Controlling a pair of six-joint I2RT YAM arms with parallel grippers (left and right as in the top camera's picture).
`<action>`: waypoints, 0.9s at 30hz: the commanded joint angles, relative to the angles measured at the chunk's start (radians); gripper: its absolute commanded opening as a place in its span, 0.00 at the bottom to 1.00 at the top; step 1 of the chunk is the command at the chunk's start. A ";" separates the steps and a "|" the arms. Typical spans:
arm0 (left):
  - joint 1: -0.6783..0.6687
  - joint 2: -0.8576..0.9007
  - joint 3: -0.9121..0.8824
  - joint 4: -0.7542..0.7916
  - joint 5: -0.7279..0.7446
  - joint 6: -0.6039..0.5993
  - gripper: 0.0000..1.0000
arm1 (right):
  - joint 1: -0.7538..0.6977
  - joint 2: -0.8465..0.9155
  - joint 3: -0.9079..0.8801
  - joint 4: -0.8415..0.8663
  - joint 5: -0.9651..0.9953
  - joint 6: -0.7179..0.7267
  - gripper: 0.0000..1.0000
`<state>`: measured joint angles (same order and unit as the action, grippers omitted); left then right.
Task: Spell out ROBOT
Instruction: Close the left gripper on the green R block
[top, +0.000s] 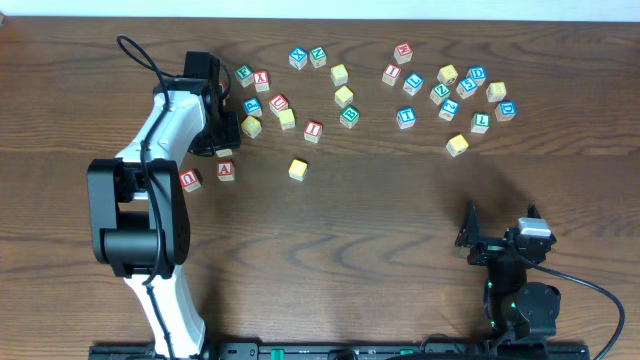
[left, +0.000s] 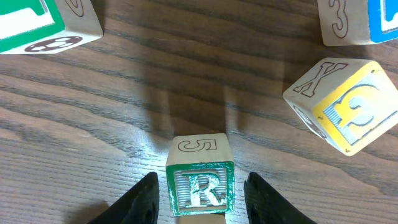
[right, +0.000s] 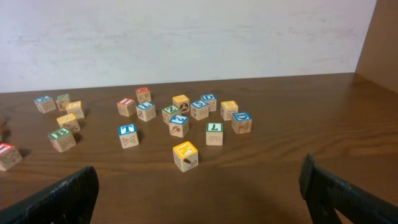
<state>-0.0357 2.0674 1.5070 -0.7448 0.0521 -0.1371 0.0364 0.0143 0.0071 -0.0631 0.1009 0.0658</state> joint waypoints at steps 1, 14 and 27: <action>0.002 0.013 -0.003 -0.005 -0.015 0.002 0.44 | -0.010 -0.008 -0.002 -0.004 -0.003 -0.011 0.99; 0.002 0.026 -0.003 0.006 -0.015 0.002 0.44 | -0.010 -0.008 -0.002 -0.003 -0.003 -0.012 0.99; 0.002 0.026 -0.006 0.002 -0.015 0.002 0.44 | -0.010 -0.008 -0.002 -0.003 -0.003 -0.011 0.99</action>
<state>-0.0357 2.0731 1.5070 -0.7372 0.0494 -0.1371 0.0364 0.0147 0.0071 -0.0631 0.1009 0.0658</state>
